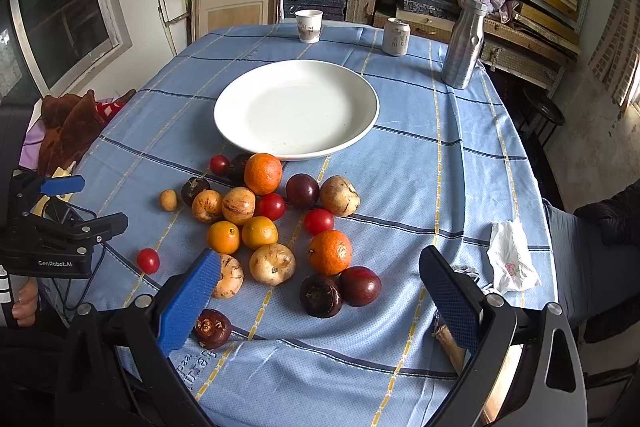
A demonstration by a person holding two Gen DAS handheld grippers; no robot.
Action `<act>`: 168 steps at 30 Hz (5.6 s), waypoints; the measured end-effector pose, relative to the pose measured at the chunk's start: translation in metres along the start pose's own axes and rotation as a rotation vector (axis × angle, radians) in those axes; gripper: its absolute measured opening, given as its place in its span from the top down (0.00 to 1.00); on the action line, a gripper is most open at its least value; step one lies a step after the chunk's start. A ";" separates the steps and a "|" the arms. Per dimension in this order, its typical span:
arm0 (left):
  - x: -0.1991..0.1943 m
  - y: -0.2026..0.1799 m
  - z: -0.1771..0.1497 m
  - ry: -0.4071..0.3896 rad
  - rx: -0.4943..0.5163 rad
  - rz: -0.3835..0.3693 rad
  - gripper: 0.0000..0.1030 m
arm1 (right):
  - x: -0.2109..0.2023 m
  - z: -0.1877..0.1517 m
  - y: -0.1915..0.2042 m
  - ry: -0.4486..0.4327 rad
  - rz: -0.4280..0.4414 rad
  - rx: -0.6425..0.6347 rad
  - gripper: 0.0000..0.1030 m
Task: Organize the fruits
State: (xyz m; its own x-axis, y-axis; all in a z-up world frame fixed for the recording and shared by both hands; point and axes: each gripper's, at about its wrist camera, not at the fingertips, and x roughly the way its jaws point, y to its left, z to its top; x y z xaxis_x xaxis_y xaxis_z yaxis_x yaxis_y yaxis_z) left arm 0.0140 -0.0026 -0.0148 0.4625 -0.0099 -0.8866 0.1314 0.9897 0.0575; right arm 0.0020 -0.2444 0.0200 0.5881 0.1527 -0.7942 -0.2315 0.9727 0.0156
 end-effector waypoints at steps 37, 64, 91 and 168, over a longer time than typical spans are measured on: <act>0.015 -0.003 0.007 0.038 0.014 -0.005 0.04 | 0.017 -0.002 -0.006 0.044 0.003 0.018 0.03; 0.084 0.001 -0.048 0.120 0.165 -0.179 0.44 | 0.059 -0.054 -0.046 0.155 0.130 0.083 0.49; 0.064 0.008 -0.018 0.045 0.141 -0.210 0.71 | 0.094 -0.030 -0.078 0.142 0.162 0.146 0.66; 0.054 -0.107 -0.052 0.152 0.352 -0.460 0.53 | 0.023 -0.078 -0.057 0.110 0.194 0.045 0.40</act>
State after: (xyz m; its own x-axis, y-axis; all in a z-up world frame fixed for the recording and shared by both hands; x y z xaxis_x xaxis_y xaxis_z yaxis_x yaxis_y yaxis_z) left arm -0.0207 -0.1015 -0.0925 0.1622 -0.3801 -0.9106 0.5832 0.7813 -0.2222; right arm -0.0316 -0.3103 -0.0461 0.4477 0.3204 -0.8348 -0.2958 0.9341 0.1998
